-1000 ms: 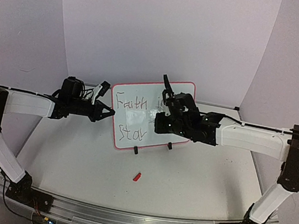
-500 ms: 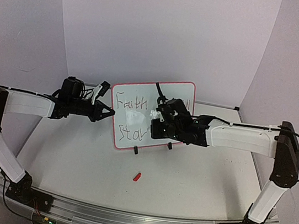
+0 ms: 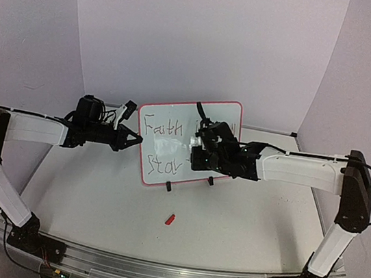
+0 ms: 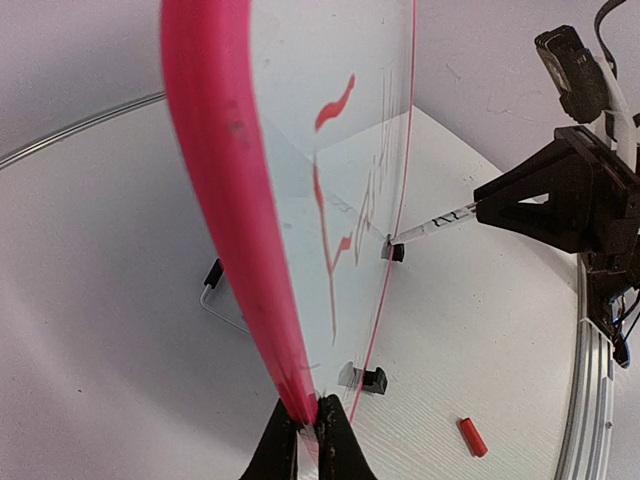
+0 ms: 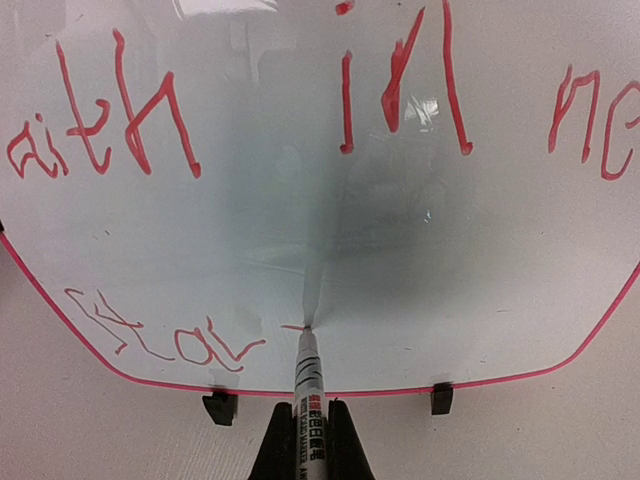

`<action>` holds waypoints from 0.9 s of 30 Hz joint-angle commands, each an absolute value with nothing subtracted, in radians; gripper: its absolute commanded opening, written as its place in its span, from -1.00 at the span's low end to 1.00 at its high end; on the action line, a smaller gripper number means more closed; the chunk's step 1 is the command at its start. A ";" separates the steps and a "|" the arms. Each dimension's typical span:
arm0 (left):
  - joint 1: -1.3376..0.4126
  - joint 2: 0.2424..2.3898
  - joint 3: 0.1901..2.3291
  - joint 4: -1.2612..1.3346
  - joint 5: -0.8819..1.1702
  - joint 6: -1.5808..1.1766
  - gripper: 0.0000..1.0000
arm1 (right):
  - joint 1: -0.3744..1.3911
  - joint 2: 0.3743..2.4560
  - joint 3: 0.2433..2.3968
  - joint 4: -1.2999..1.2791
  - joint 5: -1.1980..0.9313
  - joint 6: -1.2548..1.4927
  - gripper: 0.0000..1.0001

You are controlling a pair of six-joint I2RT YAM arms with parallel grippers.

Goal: Write a sentence on the whiteboard

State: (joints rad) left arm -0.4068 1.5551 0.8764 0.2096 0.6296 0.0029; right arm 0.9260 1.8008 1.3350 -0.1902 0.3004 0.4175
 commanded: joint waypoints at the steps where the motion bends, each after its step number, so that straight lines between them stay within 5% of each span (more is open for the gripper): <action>1: -0.405 1.559 0.879 0.179 0.568 0.069 -1.00 | 0.906 1.784 1.323 -0.191 0.362 0.431 -1.00; 27: -0.406 1.557 0.879 0.181 0.570 0.069 -1.00 | 0.900 1.727 1.351 -0.162 0.234 0.396 -1.00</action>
